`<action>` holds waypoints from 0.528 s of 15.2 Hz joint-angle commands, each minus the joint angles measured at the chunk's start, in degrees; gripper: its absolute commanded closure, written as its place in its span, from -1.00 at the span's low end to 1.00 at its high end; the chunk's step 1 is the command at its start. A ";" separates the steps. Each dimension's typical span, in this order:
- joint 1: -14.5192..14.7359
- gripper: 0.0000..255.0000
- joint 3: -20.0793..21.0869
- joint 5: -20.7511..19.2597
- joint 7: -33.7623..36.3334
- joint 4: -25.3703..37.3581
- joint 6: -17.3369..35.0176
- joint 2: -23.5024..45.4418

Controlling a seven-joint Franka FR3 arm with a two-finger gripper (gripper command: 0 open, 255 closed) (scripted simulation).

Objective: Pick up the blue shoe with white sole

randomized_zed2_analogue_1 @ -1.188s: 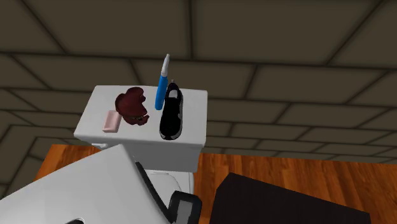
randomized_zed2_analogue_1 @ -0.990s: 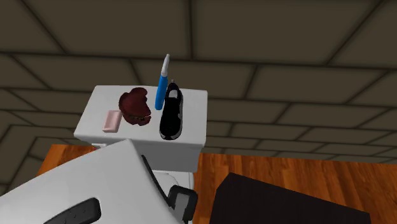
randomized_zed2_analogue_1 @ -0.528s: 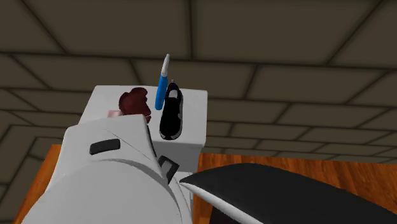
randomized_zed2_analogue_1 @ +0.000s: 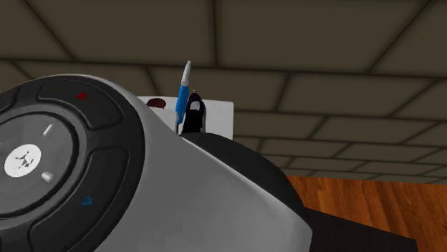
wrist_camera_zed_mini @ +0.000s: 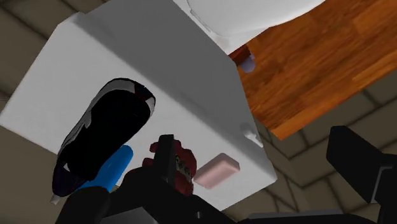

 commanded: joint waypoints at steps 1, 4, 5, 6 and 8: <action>-1.90 -1.00 0.17 -1.43 4.11 0.18 4.03 3.08; -4.71 -1.00 0.33 -3.98 10.35 1.28 9.11 7.93; -5.67 -1.00 0.37 -4.96 12.54 1.74 10.67 9.55; -6.57 -1.00 0.34 -6.02 14.80 2.24 12.17 11.16; -8.34 -1.00 0.20 -8.33 19.48 3.38 14.95 14.35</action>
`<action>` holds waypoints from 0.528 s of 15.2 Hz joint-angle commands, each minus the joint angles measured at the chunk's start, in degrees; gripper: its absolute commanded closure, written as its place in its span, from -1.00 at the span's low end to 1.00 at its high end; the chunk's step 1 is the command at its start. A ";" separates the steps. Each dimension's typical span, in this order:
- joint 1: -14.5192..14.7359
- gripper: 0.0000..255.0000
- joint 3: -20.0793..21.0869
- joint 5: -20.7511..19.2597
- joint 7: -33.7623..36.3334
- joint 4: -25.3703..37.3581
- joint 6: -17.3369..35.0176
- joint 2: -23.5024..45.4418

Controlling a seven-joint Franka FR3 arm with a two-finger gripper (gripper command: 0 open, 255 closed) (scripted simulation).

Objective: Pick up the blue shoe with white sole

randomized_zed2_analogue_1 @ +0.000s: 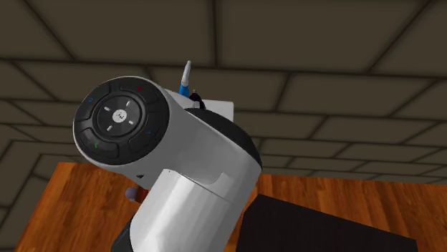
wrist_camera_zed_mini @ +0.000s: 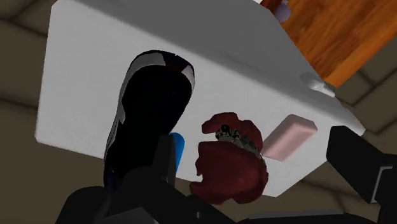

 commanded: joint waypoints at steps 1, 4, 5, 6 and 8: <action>-1.72 -1.00 -0.22 -2.44 5.03 1.27 2.80 3.23; -3.70 -1.00 -1.24 -6.52 12.64 3.36 6.25 7.88; -4.24 -1.00 -1.71 -7.94 15.25 4.12 7.27 9.40; -4.69 -1.00 -2.29 -9.35 17.87 4.91 8.24 10.89; -5.47 -1.00 -3.59 -12.13 23.13 6.55 10.00 13.83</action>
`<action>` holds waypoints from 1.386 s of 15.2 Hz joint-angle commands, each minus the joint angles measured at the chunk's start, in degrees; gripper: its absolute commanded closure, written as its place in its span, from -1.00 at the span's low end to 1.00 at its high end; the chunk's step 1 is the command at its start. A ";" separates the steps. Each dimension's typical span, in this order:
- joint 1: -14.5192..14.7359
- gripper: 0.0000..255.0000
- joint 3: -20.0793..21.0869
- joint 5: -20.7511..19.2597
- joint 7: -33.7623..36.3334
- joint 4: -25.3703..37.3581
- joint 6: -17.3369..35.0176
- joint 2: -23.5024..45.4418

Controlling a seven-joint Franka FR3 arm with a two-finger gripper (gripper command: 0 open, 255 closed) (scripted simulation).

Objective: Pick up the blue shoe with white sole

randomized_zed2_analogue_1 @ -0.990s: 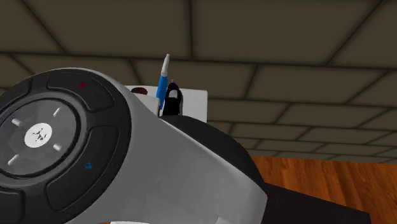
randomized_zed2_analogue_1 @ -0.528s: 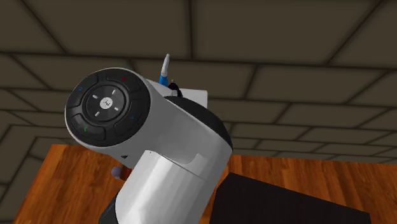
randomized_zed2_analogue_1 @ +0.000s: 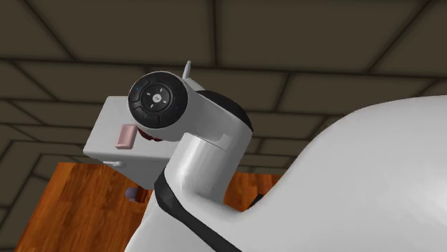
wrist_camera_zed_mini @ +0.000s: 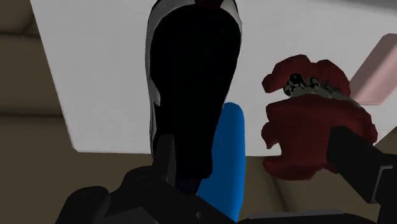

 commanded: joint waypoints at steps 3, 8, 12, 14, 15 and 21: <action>-0.95 -1.00 -3.14 -5.24 10.72 3.56 3.02 5.69; -0.56 -1.00 -5.80 -8.79 17.05 4.96 6.17 9.96; 0.13 -1.00 -6.97 -11.02 19.57 4.94 8.59 12.43; 0.26 -1.00 -7.17 -11.33 19.93 4.95 8.94 12.79; 0.30 1.00 -7.16 -11.33 20.00 5.12 8.94 12.98; 0.27 1.00 -7.16 -11.30 19.94 5.17 8.96 13.03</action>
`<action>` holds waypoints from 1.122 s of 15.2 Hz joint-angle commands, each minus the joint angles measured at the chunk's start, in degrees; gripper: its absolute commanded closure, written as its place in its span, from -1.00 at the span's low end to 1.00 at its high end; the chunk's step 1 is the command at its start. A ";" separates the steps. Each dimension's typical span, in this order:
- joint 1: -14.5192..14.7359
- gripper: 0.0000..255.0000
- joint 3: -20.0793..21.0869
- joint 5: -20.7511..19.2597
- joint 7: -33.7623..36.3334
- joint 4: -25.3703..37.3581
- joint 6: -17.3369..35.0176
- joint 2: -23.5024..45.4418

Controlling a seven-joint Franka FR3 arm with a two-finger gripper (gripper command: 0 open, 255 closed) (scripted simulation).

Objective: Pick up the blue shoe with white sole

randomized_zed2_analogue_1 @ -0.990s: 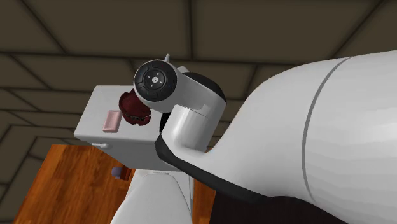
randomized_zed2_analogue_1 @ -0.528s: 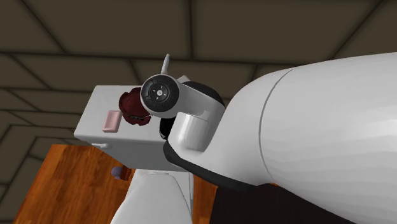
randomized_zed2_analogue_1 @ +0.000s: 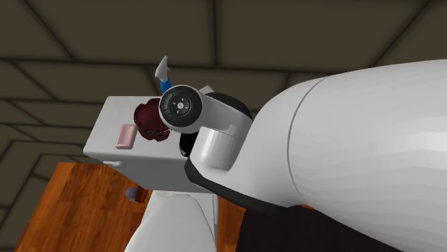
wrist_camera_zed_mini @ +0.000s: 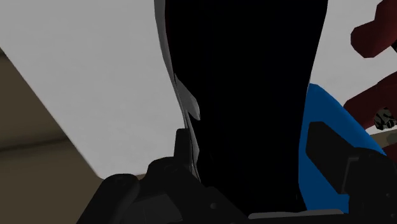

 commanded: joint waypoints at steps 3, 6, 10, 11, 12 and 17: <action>0.02 1.00 -0.02 -0.06 0.04 -0.25 0.02 -0.11; -0.56 1.00 0.93 1.61 -1.87 -0.28 -1.79 -1.99; -1.14 1.00 1.99 3.78 -4.29 -0.12 -4.25 -4.36; -1.25 1.00 2.21 4.31 -4.88 -0.04 -4.87 -4.93; -1.35 1.00 2.42 4.84 -5.45 0.05 -5.50 -5.49; -1.68 1.00 3.28 7.29 -8.13 0.72 -8.67 -8.12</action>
